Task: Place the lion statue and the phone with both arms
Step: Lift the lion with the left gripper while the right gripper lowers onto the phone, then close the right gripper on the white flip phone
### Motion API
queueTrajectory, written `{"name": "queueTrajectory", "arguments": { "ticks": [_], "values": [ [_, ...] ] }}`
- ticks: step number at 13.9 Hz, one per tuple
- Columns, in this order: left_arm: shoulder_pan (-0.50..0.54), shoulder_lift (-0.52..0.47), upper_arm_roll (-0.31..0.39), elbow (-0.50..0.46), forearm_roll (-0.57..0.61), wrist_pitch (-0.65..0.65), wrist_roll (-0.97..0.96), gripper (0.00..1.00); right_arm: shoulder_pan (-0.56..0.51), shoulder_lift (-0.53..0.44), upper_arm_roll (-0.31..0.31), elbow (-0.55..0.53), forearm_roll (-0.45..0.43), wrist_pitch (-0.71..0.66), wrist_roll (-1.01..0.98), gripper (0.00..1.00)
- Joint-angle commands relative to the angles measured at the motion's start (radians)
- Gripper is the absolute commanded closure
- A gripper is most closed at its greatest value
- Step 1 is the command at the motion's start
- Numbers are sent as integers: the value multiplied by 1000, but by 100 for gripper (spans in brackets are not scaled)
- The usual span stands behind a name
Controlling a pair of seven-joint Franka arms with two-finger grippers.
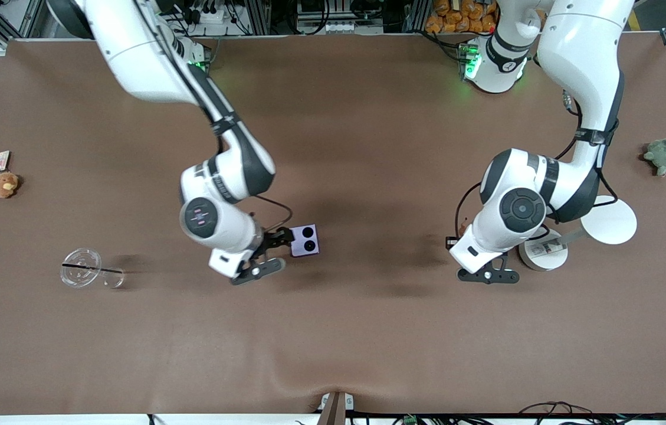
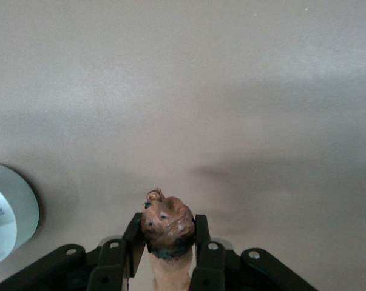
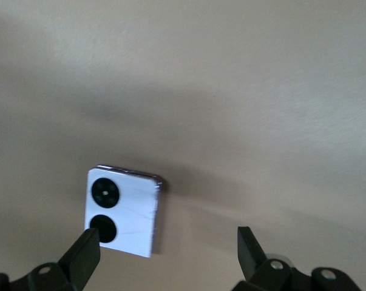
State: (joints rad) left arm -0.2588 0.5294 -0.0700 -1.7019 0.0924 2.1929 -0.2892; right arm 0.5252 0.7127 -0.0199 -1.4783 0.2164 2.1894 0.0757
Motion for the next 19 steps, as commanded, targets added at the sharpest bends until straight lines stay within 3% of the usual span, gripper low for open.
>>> {"name": "queueTrajectory", "arguments": {
  "ticks": [1, 3, 10, 19],
  "values": [
    [33, -69, -8, -133, 18, 97, 47, 100, 64, 53, -12, 76, -118, -8, 108, 0],
    [52, -81, -8, -160, 18, 108, 62, 100, 79, 82, -11, 93, -158, -8, 168, 0],
    [170, -104, -8, -278, 27, 247, 272, 100, 110, 137, -9, 93, -152, 44, 240, 0],
    [240, -82, -10, -312, 29, 337, 348, 100, 119, 177, -6, 89, -88, 104, 268, 0]
  ]
}}
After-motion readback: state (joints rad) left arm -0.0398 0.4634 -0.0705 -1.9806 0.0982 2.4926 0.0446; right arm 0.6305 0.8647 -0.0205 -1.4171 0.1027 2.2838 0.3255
